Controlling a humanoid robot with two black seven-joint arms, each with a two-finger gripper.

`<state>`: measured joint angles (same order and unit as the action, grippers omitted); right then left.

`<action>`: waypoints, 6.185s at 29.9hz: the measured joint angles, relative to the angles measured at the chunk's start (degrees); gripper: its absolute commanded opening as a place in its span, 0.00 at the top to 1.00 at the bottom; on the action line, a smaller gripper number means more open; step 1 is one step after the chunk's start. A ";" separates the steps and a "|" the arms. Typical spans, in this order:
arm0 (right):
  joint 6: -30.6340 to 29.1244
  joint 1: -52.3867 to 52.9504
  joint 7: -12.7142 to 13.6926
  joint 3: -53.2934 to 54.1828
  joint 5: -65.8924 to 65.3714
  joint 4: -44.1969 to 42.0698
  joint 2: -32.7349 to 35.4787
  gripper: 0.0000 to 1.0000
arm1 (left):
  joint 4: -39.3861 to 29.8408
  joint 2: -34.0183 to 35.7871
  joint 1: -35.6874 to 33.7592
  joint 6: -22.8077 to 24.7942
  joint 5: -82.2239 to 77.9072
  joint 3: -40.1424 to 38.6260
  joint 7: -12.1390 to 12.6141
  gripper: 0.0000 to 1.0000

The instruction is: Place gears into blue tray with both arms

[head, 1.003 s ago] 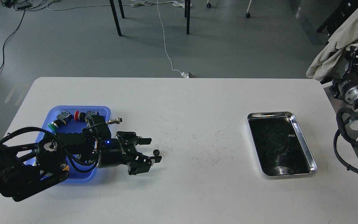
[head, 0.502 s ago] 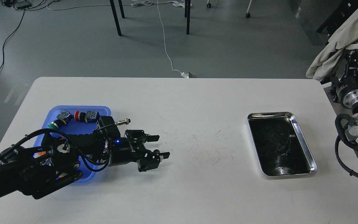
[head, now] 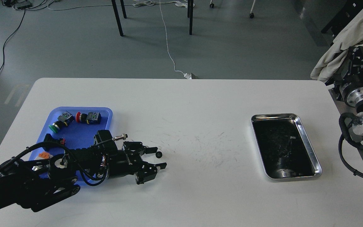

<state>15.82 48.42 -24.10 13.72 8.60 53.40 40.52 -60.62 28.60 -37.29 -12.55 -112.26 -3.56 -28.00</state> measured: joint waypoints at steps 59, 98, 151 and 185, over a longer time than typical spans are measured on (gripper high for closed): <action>-0.08 -0.77 -0.24 -0.01 -0.07 0.08 0.62 0.01 | 4.32 -3.19 1.24 -1.21 -1.63 0.16 -0.02 0.90; -0.01 -1.00 -0.28 0.00 -2.01 -0.03 -0.10 0.01 | -1.30 14.35 -9.76 -0.58 -0.23 -0.84 0.00 0.91; -0.17 -1.25 -0.42 0.06 -2.10 0.05 0.17 0.01 | 16.01 15.18 -0.61 -6.07 4.15 0.13 0.00 0.90; -0.51 -0.70 0.02 0.00 -2.16 1.95 0.55 0.01 | 14.94 17.89 -7.43 -4.48 26.91 -1.02 0.03 0.29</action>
<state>15.31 47.72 -24.09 13.72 6.44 55.35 41.07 -45.68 46.50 -44.72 -17.02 -85.35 -4.58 -27.98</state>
